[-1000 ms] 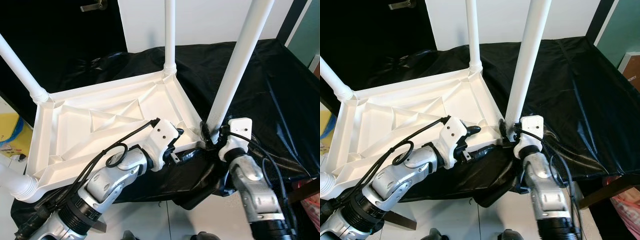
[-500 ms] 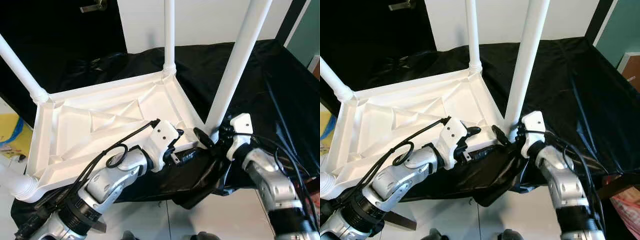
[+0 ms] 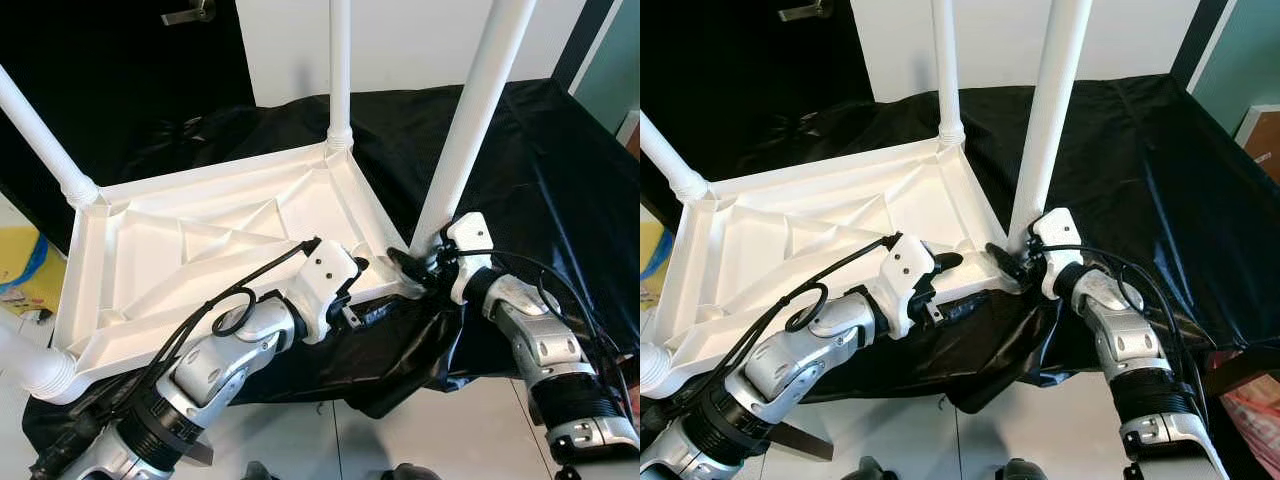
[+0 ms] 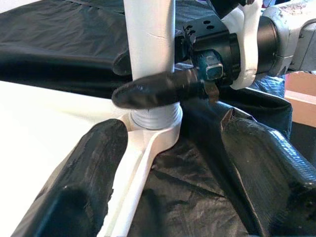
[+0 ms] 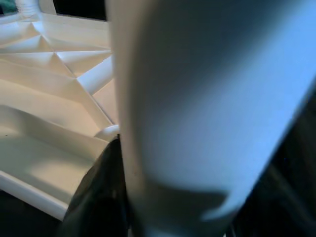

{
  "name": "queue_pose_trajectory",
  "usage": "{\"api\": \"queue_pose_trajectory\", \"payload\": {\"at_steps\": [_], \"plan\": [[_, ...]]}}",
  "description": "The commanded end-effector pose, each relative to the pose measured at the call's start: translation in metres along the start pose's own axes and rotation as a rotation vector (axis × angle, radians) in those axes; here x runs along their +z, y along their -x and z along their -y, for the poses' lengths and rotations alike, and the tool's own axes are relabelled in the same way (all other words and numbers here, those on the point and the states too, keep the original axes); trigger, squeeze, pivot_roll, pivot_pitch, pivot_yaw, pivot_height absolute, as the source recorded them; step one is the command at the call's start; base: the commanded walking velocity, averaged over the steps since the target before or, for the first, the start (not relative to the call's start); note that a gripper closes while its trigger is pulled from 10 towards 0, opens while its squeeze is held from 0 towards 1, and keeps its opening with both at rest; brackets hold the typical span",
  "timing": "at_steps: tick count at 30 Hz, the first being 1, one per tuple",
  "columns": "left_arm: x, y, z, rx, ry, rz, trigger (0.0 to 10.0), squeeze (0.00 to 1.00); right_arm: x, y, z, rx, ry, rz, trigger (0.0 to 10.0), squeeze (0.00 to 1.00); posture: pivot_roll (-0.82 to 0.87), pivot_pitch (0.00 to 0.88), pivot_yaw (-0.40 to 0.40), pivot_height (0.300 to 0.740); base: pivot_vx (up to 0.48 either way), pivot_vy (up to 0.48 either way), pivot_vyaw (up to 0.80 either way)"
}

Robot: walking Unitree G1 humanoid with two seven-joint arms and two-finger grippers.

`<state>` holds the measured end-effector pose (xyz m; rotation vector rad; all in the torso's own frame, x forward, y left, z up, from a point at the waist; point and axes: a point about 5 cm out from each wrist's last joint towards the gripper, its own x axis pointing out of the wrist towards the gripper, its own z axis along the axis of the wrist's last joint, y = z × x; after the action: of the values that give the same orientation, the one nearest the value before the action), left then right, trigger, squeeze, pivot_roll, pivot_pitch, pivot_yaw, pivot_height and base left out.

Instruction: Building children table

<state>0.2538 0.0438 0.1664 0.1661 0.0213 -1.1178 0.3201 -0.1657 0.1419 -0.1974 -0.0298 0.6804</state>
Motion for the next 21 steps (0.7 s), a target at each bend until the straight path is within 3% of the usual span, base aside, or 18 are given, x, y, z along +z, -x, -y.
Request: {"api": "queue_pose_trajectory", "payload": {"at_steps": [1, 7, 8, 9, 21], "plan": [[-0.001, 0.002, 0.009, -0.183, -0.017, -0.01, 10.0, 0.0, -0.004, -0.003, -0.006, 0.044, 0.005, -0.018, 0.0, 0.0, -0.12, 0.056, 0.037, 0.74, 0.0, 0.0, 0.0], [-0.001, 0.003, 0.008, -0.177, -0.016, -0.009, 10.0, 0.0, -0.011, -0.002, -0.006, 0.044, -0.004, -0.025, 0.0, 0.0, -0.12, 0.058, 0.04, 0.74, 0.0, 0.0, 0.0], [-0.001, 0.003, 0.008, -0.177, -0.016, -0.01, 10.0, 0.0, -0.012, -0.001, -0.006, 0.035, -0.01, -0.028, 4.6, 0.0, -0.12, 0.06, 0.043, 0.74, 0.0, 0.0, 0.0], [-0.001, 0.003, 0.008, -0.178, -0.016, -0.01, 10.0, 0.0, -0.013, 0.0, -0.005, 0.021, -0.016, -0.028, 10.0, 0.0, -0.12, 0.061, 0.043, 0.74, 0.0, 0.0, 0.0], [-0.001, 0.003, 0.009, -0.182, -0.015, -0.011, 10.0, 0.0, -0.02, 0.002, -0.004, -0.165, -0.018, -0.067, 10.0, 0.0, -0.13, 0.067, 0.046, 0.74, 0.0, 0.0, 0.0]]}}
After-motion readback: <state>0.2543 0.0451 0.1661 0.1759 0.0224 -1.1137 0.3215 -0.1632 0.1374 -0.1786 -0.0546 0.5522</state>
